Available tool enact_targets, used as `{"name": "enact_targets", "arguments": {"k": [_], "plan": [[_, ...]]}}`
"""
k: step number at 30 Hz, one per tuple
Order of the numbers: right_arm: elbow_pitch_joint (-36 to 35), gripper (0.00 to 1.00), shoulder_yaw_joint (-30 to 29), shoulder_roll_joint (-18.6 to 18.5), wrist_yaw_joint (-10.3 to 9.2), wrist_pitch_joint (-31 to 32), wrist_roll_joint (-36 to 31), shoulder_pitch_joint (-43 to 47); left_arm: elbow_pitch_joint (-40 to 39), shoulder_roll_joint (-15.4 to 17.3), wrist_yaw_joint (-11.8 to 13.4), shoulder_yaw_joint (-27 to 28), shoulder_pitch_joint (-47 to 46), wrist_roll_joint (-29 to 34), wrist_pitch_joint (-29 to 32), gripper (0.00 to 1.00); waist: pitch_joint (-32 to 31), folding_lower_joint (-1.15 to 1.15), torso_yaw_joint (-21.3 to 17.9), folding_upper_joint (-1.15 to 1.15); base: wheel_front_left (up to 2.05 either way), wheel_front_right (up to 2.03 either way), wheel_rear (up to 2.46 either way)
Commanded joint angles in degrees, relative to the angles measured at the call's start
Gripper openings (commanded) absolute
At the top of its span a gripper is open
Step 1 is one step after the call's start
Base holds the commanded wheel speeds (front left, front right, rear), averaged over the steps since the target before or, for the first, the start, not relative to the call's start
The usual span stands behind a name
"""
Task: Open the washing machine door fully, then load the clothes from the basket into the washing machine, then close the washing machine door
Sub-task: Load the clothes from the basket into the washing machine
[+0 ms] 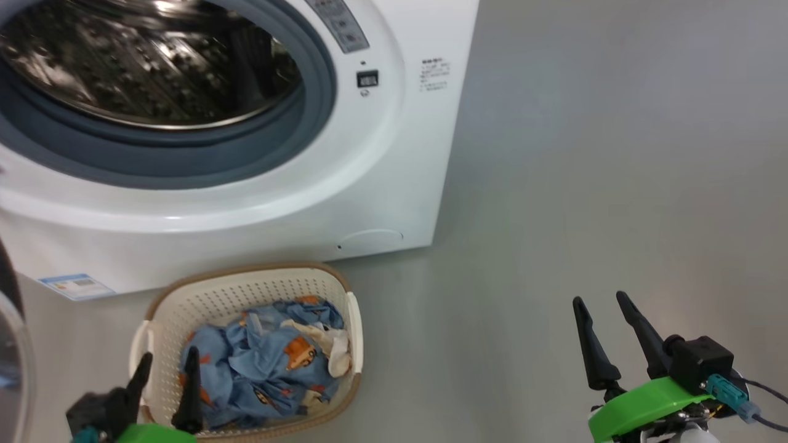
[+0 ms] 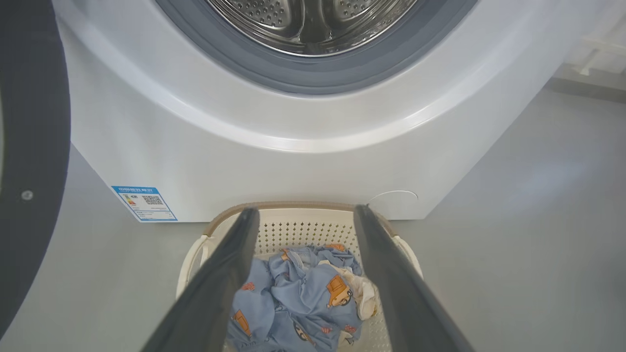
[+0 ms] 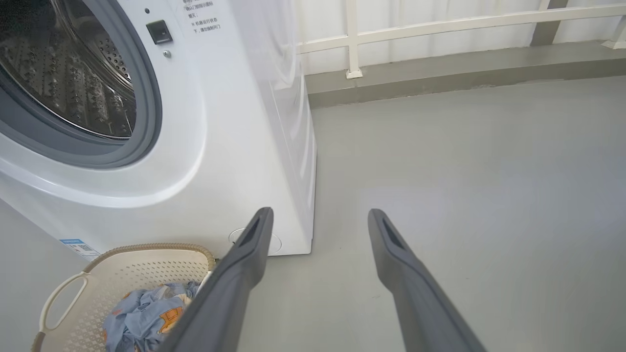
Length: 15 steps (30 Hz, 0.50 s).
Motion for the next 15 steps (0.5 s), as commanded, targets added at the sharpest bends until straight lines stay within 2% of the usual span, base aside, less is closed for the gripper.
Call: {"name": "enact_targets", "arguments": {"k": [1,8,15], "plan": [[-1.4,1.00,1.8,0.2,0.09,-0.7,-0.3,-1.6,-0.4,1.9,-0.1,1.6,-2.3,-0.2,-0.3,1.00,4.7,0.00,-3.2,0.00,0.00,0.00,0.00],[-3.5,1.00,3.8,0.3,0.09,-0.7,2.1,-5.2,6.1,5.6,-0.1,-0.3,-9.9,-3.7,1.1,1.00,12.6,0.00,-6.3,0.00,0.00,0.00,0.00],[-5.7,1.00,5.5,0.3,0.09,-0.7,3.0,-9.1,13.7,9.5,-0.1,-3.6,-16.3,-8.5,5.9,1.00,18.7,0.00,-8.2,0.00,0.00,0.00,0.00]]}}
